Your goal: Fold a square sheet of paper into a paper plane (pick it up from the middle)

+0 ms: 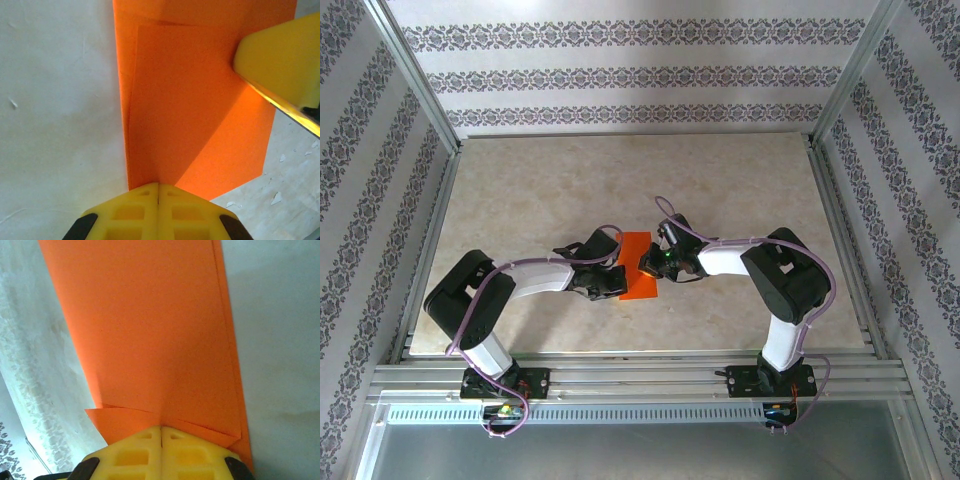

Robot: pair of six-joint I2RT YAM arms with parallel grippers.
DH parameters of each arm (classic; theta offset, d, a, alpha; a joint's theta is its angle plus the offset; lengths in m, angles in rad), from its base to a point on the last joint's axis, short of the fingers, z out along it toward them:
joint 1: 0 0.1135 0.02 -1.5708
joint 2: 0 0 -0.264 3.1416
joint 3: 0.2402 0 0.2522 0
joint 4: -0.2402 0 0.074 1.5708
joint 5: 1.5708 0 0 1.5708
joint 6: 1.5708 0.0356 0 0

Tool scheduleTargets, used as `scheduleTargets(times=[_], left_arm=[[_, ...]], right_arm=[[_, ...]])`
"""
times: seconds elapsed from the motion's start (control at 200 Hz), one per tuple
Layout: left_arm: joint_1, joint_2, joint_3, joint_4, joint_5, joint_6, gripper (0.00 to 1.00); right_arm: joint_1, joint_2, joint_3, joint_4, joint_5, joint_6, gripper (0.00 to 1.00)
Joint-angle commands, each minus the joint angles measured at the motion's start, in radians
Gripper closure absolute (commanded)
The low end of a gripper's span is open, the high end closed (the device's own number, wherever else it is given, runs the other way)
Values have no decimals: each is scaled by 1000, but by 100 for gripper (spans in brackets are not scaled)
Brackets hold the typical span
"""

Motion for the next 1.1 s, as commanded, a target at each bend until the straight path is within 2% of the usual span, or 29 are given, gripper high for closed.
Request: scheduleTargets(times=[0.0, 0.19, 0.435, 0.48, 0.61, 0.784, 0.944, 1.094], left_arm=[[0, 44, -13, -100, -45, -8, 100], [0, 42, -10, -118, -45, 2, 100], [1, 17, 51, -130, -30, 37, 100], [3, -3, 71, -126, -24, 40, 100], [30, -60, 127, -116, 0, 47, 81], [71, -64, 141, -85, 2, 47, 77], [89, -30, 140, -21, 5, 30, 76], [90, 21, 154, 44, 60, 11, 78]], right_arm=[[-47, 6, -41, -6, 43, -41, 100], [-172, 4, -76, 62, -20, -37, 100], [-243, -132, -51, -49, 2, -94, 100], [-242, -164, -58, -68, 14, -98, 99], [-221, -251, -114, -74, 47, -67, 85], [-151, -309, -168, -58, 61, 15, 65], [-92, -288, -192, 7, 46, 102, 61], [-50, -247, -175, 25, 53, 137, 60]])
